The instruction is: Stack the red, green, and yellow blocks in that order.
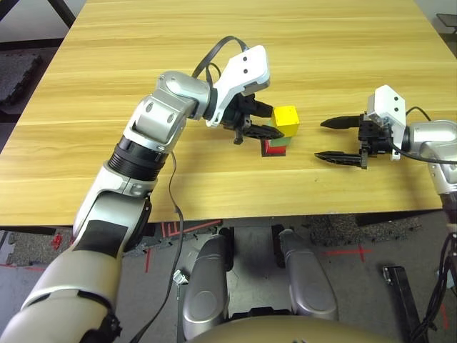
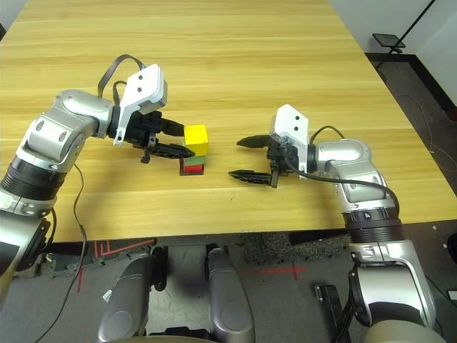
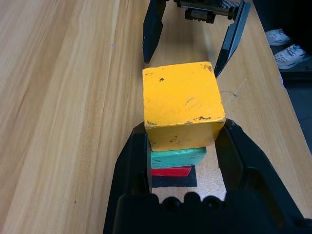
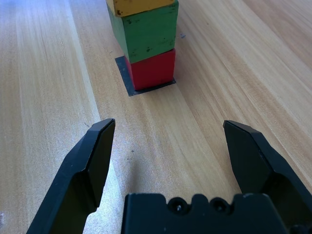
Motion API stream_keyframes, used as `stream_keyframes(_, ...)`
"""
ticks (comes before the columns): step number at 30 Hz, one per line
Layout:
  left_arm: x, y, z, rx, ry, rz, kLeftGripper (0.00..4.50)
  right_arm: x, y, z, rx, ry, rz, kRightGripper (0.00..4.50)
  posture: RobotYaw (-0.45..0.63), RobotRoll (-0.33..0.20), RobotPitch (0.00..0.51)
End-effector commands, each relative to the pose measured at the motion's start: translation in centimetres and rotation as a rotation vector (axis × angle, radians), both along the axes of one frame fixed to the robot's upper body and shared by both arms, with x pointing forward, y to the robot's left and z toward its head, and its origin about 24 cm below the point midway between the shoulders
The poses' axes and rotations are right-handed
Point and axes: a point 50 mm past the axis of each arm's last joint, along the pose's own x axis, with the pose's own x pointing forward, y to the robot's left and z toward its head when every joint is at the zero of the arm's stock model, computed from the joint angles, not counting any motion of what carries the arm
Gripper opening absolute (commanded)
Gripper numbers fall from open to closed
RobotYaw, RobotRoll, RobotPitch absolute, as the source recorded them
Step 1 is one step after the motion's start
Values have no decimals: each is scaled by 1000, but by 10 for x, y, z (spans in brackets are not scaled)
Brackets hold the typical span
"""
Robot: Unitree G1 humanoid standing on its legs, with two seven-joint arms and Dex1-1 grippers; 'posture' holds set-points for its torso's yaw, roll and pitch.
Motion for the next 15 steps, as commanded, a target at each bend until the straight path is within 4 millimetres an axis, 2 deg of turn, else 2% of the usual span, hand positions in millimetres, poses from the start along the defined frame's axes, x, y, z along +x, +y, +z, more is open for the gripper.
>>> stream_keyframes(1,1,1,-5,17,13,1,2006,-3,0,-3,-1,12,6,4500,208,121,255)
stream_keyframes(3,2,2,-4,16,10,6,2006,-3,0,-3,0,12,7,4500,210,121,254)
stream_keyframes(10,4,4,-3,23,14,22,4380,-1,1,-3,3,15,12,4500,215,122,252)
stream_keyframes(15,2,6,0,24,21,23,4450,-1,2,-3,4,14,16,4500,220,122,244)
